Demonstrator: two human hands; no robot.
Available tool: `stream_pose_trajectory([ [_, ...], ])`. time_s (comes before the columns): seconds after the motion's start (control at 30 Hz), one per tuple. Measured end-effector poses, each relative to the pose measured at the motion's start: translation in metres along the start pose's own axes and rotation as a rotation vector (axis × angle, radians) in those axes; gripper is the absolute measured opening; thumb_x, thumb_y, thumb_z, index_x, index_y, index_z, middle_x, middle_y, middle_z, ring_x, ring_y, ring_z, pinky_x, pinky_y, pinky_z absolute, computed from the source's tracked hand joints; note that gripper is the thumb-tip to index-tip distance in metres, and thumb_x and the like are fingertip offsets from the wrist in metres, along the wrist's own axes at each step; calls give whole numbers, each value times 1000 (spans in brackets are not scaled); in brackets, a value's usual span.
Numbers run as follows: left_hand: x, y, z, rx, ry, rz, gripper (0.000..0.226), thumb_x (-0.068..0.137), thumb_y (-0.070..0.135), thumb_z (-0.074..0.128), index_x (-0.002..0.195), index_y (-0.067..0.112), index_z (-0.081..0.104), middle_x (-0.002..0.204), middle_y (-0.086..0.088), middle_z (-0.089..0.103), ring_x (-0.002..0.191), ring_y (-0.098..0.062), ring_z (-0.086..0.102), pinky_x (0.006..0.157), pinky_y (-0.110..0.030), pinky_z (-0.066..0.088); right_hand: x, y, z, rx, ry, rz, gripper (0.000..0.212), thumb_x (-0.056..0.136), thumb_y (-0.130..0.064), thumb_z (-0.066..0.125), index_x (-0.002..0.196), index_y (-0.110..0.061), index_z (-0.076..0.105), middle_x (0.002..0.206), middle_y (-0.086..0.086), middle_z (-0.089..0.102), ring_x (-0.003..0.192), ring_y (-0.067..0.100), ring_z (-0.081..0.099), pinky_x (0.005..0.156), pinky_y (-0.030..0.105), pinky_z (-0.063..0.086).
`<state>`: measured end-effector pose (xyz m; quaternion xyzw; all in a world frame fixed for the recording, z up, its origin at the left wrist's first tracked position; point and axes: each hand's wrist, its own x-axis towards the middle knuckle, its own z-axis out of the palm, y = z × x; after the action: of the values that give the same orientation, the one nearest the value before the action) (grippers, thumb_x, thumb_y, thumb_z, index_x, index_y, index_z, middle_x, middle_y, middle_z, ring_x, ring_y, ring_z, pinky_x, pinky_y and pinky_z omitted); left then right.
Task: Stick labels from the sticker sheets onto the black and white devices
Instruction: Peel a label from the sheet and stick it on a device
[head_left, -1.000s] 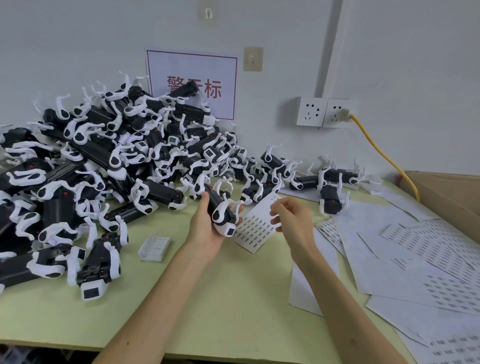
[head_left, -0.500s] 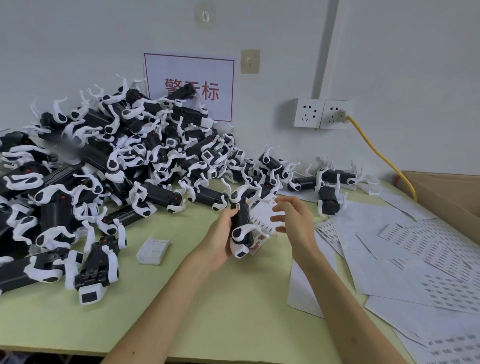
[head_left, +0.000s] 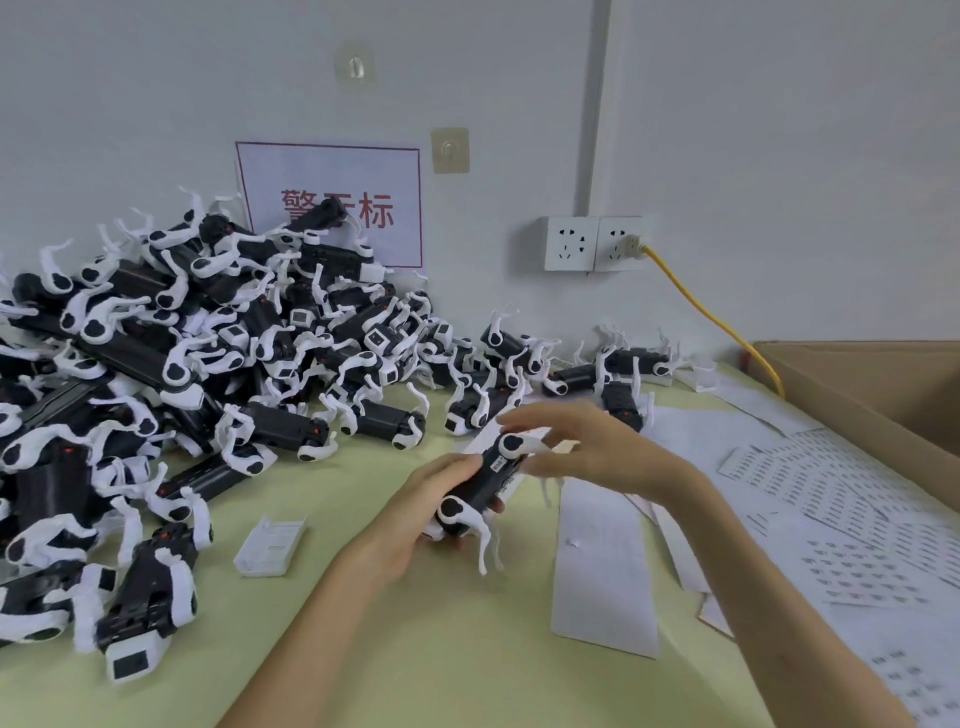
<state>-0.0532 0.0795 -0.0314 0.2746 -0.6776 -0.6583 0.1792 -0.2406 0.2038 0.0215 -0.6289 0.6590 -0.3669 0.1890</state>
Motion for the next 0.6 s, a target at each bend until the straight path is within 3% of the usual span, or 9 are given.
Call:
stream_pose_trajectory([
  [0.13,4,-6,0,-161,57,-35,57,91,67,51,117,20,71,113,-10,74,90,-24,67,80,-34,44,-18,14,-1,-30,-6,21,48,85,-8,79,123,-35,66,109,-11,66,78,-9,59,73,12,47],
  [0.17,4,-6,0,-225,58,-28,61,95,65,44,119,16,71,112,-15,73,90,-29,68,79,-36,47,-22,19,1,-21,12,31,42,85,-9,79,118,-33,70,107,-12,67,77,-8,59,72,12,47],
  [0.27,7,-3,1,-503,44,68,63,104,55,34,125,3,63,96,-17,64,75,-36,63,54,-34,53,-35,31,7,192,108,155,14,86,-18,71,99,-18,75,94,-8,72,75,7,67,66,20,52],
  [0.33,10,-7,0,-487,134,138,47,107,45,39,121,8,63,102,-11,63,84,-33,62,57,-33,55,-41,37,8,472,228,346,13,86,-15,65,92,-5,70,93,10,68,67,23,70,60,29,56],
  [0.37,13,-13,-3,-266,239,189,33,107,39,46,117,13,65,106,-6,63,92,-29,62,65,-30,55,-44,40,7,633,310,437,10,90,-9,61,89,-1,67,93,17,63,61,26,68,58,31,57],
  [0.4,15,-18,-7,118,361,230,22,105,35,54,116,19,64,112,-1,62,102,-26,60,75,-28,53,-46,42,4,803,386,503,11,92,-5,56,86,0,64,90,19,59,56,26,65,56,31,57],
  [0.47,21,-34,-16,897,455,270,36,98,41,63,130,25,56,130,3,54,121,-23,52,96,-36,45,-51,47,-10,1101,547,531,19,95,0,44,83,-2,58,81,16,55,54,24,59,55,29,59],
  [0.5,22,-39,-16,1079,421,236,45,97,47,61,136,29,52,137,6,49,127,-21,47,103,-39,40,-53,50,-21,1222,650,499,19,96,1,41,84,-4,55,82,16,54,61,25,58,55,29,59],
  [0.6,22,-43,-10,1170,355,164,48,97,57,52,141,38,47,146,15,43,135,-13,39,110,-37,27,-66,60,-68,1455,969,333,13,102,-2,43,97,-2,55,105,20,60,90,26,60,69,27,61],
])
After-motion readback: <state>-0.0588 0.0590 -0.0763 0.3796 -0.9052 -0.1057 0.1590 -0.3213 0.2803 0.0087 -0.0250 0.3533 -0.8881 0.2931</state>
